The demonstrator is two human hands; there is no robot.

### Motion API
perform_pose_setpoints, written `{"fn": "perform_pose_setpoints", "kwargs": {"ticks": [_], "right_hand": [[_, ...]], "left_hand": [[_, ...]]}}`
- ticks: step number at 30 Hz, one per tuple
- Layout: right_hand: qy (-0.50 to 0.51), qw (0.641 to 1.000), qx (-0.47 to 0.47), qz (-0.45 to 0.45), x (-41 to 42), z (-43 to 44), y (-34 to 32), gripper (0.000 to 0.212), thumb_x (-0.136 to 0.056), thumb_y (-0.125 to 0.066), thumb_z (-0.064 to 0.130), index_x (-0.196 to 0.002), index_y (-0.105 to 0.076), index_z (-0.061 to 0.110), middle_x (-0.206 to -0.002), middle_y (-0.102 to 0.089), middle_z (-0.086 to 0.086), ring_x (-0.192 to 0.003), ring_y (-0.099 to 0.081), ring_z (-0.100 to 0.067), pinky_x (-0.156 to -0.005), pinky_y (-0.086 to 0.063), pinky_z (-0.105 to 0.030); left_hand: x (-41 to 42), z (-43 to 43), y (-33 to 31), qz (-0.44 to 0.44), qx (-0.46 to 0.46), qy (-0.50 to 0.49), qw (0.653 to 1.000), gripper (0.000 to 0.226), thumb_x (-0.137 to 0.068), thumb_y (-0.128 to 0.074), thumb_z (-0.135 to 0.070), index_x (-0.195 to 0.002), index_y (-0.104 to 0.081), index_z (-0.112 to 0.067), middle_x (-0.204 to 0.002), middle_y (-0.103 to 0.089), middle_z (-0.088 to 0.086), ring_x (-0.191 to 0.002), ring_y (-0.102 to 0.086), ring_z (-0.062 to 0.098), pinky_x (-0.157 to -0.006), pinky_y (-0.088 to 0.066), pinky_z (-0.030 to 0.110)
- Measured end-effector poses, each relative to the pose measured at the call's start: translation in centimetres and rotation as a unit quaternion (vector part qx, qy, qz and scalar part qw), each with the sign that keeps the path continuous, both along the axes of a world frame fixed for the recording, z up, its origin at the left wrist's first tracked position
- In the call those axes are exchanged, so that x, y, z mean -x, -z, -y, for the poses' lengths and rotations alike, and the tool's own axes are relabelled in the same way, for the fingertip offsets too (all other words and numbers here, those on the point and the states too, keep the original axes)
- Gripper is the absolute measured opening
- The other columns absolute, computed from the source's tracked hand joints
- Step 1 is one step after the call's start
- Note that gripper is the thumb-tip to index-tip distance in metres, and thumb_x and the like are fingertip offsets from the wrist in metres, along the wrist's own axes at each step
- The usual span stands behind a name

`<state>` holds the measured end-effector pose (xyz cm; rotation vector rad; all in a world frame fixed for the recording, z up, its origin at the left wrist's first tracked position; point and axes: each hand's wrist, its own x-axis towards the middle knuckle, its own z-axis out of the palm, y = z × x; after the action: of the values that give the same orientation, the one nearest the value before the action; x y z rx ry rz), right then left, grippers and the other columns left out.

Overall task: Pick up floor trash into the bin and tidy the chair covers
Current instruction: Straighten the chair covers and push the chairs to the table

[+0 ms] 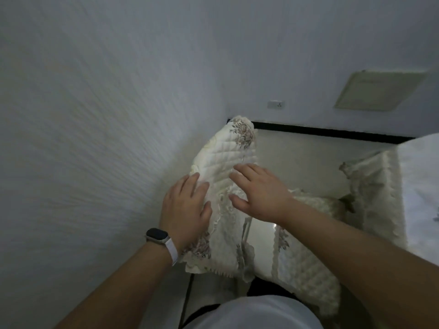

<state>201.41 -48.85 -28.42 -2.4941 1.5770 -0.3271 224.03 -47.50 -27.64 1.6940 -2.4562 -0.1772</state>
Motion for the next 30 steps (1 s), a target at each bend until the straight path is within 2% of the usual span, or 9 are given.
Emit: {"fn": "perform_pose_setpoints", "kwargs": {"ticks": [3, 6, 8, 11, 15, 19, 30], "right_hand": [[-0.054, 0.998, 0.005, 0.008, -0.7, 3.5, 0.2, 0.056, -0.086, -0.046, 0.048, -0.128, -0.058, 0.013, -0.137, -0.055, -0.013, -0.123, -0.052, -0.032, -0.096, -0.047, -0.046], [-0.103, 0.995, 0.012, 0.007, -1.4, 7.0, 0.2, 0.058, -0.083, -0.046, 0.047, -0.129, -0.057, 0.012, -0.138, -0.053, -0.013, -0.125, -0.05, -0.032, -0.097, -0.045, -0.046], [-0.134, 0.991, 0.009, -0.003, -1.9, 9.2, -0.1, 0.062, -0.083, -0.041, 0.05, -0.13, -0.055, 0.012, -0.14, -0.051, -0.012, -0.129, -0.046, -0.032, -0.1, -0.04, -0.047], [-0.174, 0.985, -0.013, -0.014, -2.6, 11.5, 0.0, 0.067, -0.085, -0.036, 0.056, -0.135, -0.051, 0.015, -0.142, -0.049, -0.01, -0.135, -0.039, -0.031, -0.11, -0.031, -0.047], [-0.205, 0.978, -0.021, -0.014, -2.9, 13.3, 0.4, 0.071, -0.082, -0.038, 0.062, -0.133, -0.053, 0.015, -0.13, -0.056, -0.008, -0.128, -0.044, -0.03, -0.113, -0.024, -0.051], [-0.202, 0.979, -0.006, -0.005, -3.3, 13.1, 0.5, 0.066, -0.079, -0.041, 0.059, -0.121, -0.058, 0.012, -0.112, -0.058, -0.008, -0.111, -0.05, -0.031, -0.108, -0.031, -0.05], [-0.185, 0.982, 0.014, 0.024, -2.7, 9.1, 0.6, 0.061, -0.075, -0.047, 0.052, -0.117, -0.06, 0.009, -0.11, -0.057, -0.009, -0.109, -0.051, -0.03, -0.106, -0.034, -0.05]], "left_hand": [[-0.2, -0.1, 0.4, -0.039, -0.028, -0.061, 0.997, 0.052, -0.087, -0.049, -0.037, -0.133, -0.057, -0.014, -0.141, -0.051, 0.014, -0.116, -0.056, 0.036, -0.088, -0.054, 0.046], [0.2, -0.8, 0.7, -0.096, -0.054, -0.138, 0.984, 0.054, -0.093, -0.054, -0.037, -0.144, -0.045, -0.02, -0.141, -0.049, 0.004, -0.112, -0.059, 0.025, -0.08, -0.054, 0.036], [0.9, -1.0, 0.8, -0.137, -0.067, -0.176, 0.972, 0.056, -0.095, -0.058, -0.031, -0.148, -0.041, -0.022, -0.139, -0.05, 0.002, -0.111, -0.057, 0.02, -0.08, -0.048, 0.029], [1.5, -1.2, 0.8, -0.158, -0.087, -0.208, 0.961, 0.059, -0.095, -0.059, -0.027, -0.15, -0.037, -0.024, -0.139, -0.049, 0.001, -0.111, -0.056, 0.02, -0.08, -0.048, 0.03], [1.7, -1.3, 0.6, -0.149, -0.096, -0.221, 0.959, 0.062, -0.095, -0.06, -0.028, -0.151, -0.034, -0.026, -0.134, -0.05, 0.002, -0.102, -0.06, 0.023, -0.075, -0.053, 0.039], [1.6, -1.6, 0.9, -0.157, -0.092, -0.217, 0.959, 0.061, -0.095, -0.06, -0.03, -0.15, -0.035, -0.026, -0.131, -0.052, 0.002, -0.103, -0.06, 0.023, -0.076, -0.055, 0.043], [1.0, -4.3, 1.4, -0.199, -0.111, -0.149, 0.962, 0.061, -0.094, -0.058, -0.038, -0.15, -0.036, -0.026, -0.13, -0.052, -0.002, -0.107, -0.057, 0.019, -0.08, -0.052, 0.036]]}}
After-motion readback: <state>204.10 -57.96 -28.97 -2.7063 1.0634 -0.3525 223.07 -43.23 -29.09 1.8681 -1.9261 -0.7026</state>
